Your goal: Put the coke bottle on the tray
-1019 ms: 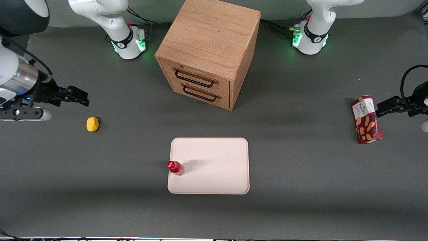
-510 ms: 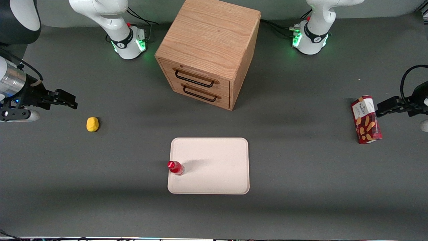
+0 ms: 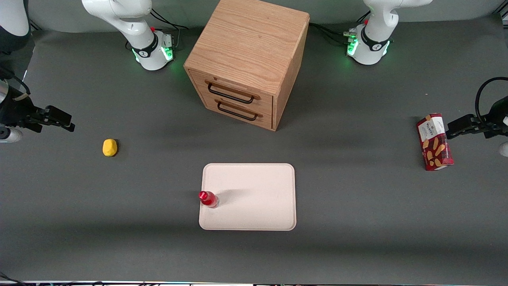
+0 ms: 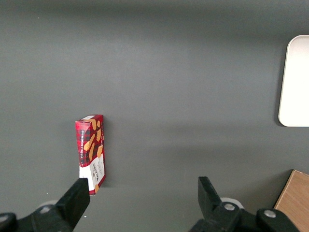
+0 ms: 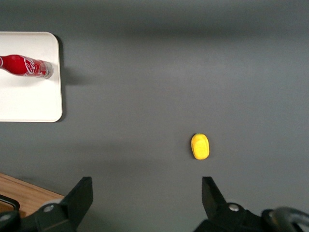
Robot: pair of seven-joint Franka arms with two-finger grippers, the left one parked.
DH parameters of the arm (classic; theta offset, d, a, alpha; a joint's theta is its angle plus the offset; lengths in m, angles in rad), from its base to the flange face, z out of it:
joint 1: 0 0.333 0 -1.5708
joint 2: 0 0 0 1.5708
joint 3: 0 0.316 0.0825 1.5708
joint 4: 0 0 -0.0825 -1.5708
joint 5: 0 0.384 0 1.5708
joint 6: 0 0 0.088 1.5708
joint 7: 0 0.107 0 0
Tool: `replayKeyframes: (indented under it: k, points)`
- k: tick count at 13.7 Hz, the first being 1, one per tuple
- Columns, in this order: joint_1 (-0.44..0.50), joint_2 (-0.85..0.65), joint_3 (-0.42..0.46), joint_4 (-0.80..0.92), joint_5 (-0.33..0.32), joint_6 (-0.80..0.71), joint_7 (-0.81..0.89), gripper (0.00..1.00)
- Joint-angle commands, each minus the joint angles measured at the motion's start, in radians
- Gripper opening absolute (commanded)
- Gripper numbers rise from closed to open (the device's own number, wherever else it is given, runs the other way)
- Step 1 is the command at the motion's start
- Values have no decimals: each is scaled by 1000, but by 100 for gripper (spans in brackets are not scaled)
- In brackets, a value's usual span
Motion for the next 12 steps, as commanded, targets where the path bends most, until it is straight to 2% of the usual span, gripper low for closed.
replayKeyframes:
  k: [1,12]
  points:
    - [3,-24,-5,-1,3,10,-23,100]
    - [3,-21,-5,16,6,-16,-13,100]
